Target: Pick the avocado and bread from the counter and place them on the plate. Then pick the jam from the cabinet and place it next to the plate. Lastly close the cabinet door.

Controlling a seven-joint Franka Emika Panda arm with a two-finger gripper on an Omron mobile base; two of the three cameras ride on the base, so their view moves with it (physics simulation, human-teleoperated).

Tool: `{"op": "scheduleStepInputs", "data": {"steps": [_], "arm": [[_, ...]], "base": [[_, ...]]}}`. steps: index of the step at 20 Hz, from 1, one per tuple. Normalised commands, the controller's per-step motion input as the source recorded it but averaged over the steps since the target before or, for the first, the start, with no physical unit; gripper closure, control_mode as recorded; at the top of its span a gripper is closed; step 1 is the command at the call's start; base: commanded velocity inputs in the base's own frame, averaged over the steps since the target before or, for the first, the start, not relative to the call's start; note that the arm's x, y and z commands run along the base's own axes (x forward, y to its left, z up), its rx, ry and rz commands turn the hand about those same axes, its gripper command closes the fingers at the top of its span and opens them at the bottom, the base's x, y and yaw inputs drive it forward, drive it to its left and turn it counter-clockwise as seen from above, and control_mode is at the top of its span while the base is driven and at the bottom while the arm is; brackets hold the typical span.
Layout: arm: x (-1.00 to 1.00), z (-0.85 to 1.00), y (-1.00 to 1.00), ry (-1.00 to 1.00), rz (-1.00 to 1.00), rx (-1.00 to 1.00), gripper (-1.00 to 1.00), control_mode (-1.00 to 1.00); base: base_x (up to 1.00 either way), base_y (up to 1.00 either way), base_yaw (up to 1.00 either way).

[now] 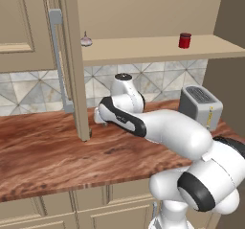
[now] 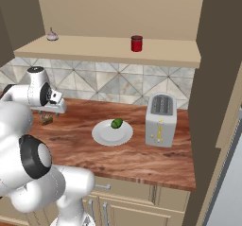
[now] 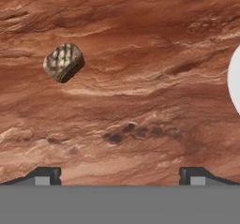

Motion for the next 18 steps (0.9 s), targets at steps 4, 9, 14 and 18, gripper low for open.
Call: {"op": "scheduleStepInputs", "data": {"steps": [4, 9, 14, 18], "arm": [[0.15, 0.00, 0.24, 0.00, -0.10, 0.03, -1.00, -1.00], [0.22, 0.00, 0.17, 0.00, -0.11, 0.04, -1.00, -1.00], [0.29, -0.02, 0.21, 0.00, -0.11, 0.02, -1.00, -1.00], [0.33, -0.10, 0.23, 0.00, -0.11, 0.01, -1.00, -1.00]], "base": [[0.00, 0.00, 0.00], [0.00, 0.00, 0.00], [0.00, 0.00, 0.00], [0.00, 0.00, 0.00]]}}
